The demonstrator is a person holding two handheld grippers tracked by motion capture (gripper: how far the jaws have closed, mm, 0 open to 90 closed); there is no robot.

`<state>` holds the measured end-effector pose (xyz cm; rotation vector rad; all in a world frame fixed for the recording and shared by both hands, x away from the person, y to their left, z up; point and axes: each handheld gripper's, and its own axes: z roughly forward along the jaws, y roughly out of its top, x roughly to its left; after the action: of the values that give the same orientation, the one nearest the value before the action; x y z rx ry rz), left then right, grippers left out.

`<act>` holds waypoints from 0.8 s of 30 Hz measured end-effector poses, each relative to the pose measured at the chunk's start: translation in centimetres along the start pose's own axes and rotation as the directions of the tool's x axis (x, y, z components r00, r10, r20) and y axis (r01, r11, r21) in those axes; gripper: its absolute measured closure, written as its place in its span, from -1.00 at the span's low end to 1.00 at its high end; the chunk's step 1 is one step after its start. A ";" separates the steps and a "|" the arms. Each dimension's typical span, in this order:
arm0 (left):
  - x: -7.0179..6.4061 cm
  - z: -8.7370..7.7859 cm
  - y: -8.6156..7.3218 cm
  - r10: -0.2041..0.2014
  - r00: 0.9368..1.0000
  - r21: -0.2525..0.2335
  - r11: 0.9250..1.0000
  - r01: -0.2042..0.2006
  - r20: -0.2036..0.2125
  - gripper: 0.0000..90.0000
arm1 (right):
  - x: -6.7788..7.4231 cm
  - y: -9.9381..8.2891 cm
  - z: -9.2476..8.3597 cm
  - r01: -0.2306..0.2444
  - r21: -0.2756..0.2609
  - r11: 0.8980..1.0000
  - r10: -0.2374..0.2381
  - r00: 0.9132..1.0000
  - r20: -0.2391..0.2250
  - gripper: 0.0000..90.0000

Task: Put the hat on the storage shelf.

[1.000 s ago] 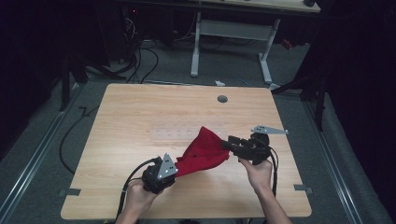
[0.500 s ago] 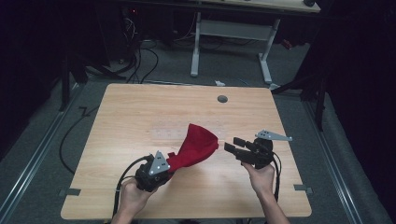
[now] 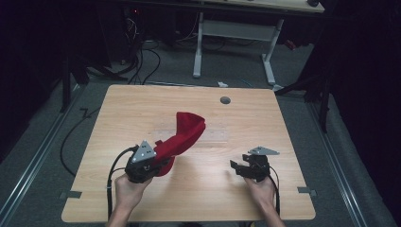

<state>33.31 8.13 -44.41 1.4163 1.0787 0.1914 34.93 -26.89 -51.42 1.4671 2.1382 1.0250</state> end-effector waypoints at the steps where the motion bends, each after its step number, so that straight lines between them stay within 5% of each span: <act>1: 0.2 0.0 0.2 -0.007 1.000 -0.004 1.000 0.007 -0.004 0.88 | 0.0 -0.2 0.1 0.001 0.003 1.000 -0.001 1.000 0.015 -0.22; 6: 0.8 -0.1 1.0 -0.010 1.000 -0.018 1.000 0.009 -0.019 0.88 | -0.2 -0.6 0.8 0.021 0.011 1.000 -0.022 0.998 0.061 -0.23; 13: 1.7 0.0 2.6 -0.084 0.996 -0.062 0.995 0.084 -0.001 0.88 | 0.1 -1.0 1.4 0.067 0.015 0.998 -0.069 0.991 0.119 -0.24; 24: 2.9 -0.2 5.3 -0.142 0.990 -0.126 0.982 0.140 -0.008 0.88 | 0.2 -1.0 1.4 0.063 0.015 0.998 -0.064 0.991 0.121 -0.24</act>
<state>37.30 11.41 -41.30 1.2234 1.1572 0.1658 35.11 -26.43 -53.12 1.4192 2.0941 0.8799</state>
